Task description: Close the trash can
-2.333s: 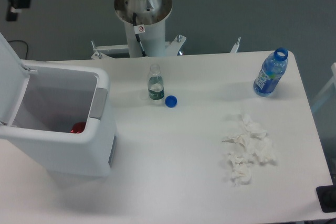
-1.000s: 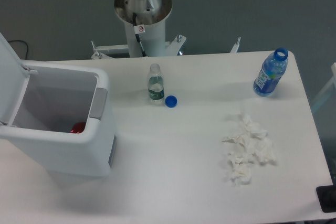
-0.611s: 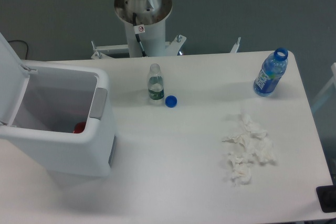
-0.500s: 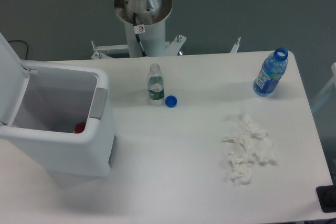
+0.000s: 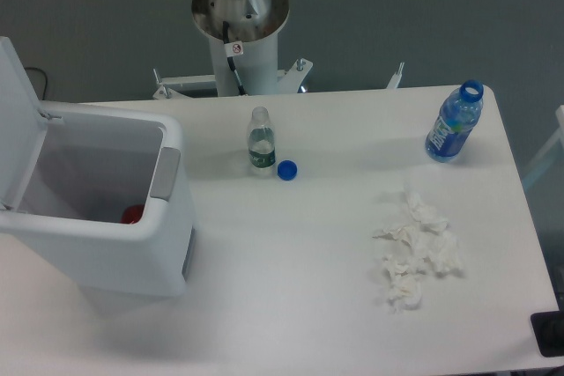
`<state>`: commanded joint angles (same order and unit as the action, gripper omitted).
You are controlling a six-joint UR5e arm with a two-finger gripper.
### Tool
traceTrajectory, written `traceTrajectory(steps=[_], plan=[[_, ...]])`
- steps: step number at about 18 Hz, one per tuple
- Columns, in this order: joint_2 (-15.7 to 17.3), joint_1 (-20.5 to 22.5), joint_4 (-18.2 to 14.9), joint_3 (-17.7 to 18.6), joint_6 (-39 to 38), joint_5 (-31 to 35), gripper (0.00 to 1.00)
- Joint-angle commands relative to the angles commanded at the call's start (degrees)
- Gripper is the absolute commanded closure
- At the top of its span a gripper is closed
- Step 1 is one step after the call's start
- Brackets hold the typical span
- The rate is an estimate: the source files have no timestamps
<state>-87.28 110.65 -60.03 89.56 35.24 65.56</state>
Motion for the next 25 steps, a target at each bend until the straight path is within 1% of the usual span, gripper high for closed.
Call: traceTrajectory(steps=[3, 5, 8, 10, 13, 18, 25], plan=[[0.1, 0.8, 0.0, 0.2, 0.0, 6.0, 0.00], [0.2, 1.6, 0.0, 0.2, 0.0, 8.3, 0.00], [0.4, 2.4, -0.1, 0.4, -1.0, 9.3, 0.00], [0.4, 3.9, 0.0, 0.4, -2.5, 9.6, 0.00], [0.2, 5.1, 0.0, 0.4, -2.5, 10.0, 0.00], [-0.2, 5.7, 0.1, 0.2, -2.6, 13.7, 0.00], [-1.2, 7.1, 0.2, 0.4, -2.5, 15.3, 0.00]])
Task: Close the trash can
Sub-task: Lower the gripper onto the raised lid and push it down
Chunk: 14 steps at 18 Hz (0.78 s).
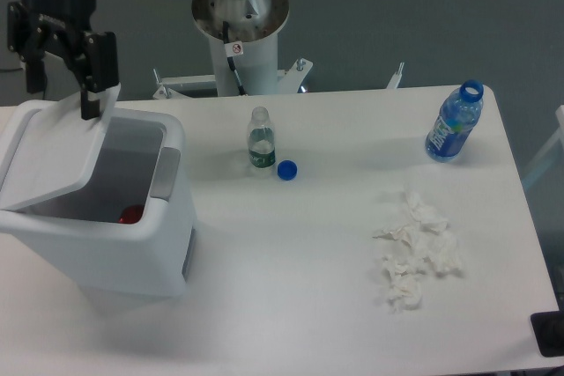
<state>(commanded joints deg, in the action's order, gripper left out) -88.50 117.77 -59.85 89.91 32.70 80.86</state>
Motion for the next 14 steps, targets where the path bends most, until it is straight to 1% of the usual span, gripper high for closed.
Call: traceTrajectory(steps=[5, 14], plan=[[-0.5, 1.0, 0.4, 0.0, 0.1, 0.6, 0.00], [-0.3, 2.6, 0.3, 0.5, -0.2, 2.7, 0.00]])
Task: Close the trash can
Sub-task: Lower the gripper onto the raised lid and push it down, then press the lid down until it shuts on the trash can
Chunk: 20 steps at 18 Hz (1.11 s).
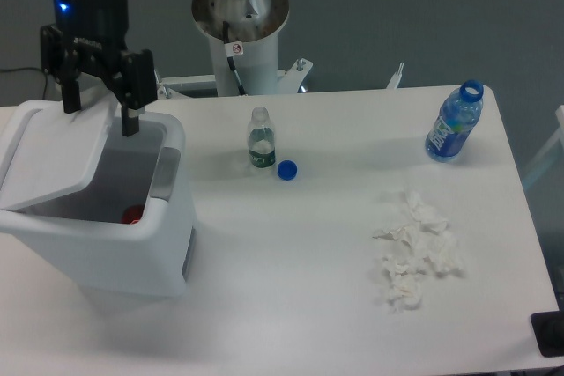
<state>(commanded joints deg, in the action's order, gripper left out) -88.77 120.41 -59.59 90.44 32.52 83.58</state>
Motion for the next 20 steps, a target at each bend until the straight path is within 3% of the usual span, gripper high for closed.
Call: traceTrajectory(steps=[8, 20], plan=[[-0.1, 1.8, 0.3, -0.8, -2.7, 2.9, 0.00], [-3.3, 1.8, 2.8, -0.6, -4.1, 5.5, 0.00]])
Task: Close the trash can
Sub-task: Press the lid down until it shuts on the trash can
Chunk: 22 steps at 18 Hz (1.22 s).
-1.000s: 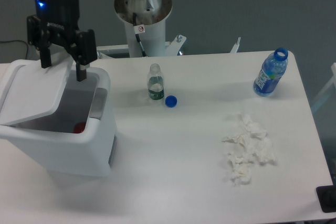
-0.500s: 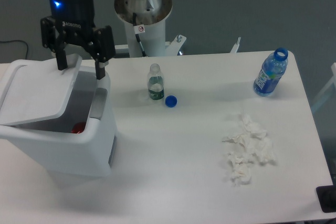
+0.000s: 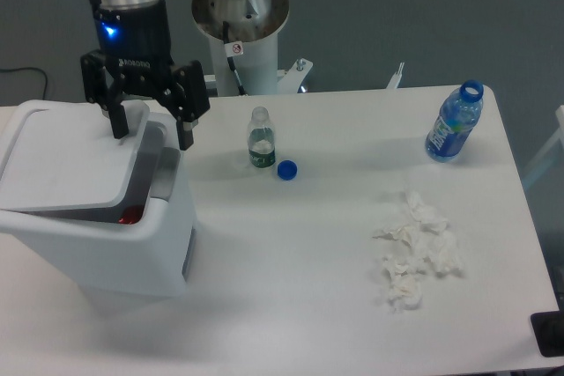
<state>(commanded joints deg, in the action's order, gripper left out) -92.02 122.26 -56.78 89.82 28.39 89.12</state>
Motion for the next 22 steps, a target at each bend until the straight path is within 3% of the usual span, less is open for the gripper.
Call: traceTrajectory(steps=[12, 22], plan=[[-3.2, 0.0, 0.1, 0.0, 0.3, 0.1, 0.00], [-4.0, 0.3, 0.1, -0.1, 0.5, 0.1, 0.00]])
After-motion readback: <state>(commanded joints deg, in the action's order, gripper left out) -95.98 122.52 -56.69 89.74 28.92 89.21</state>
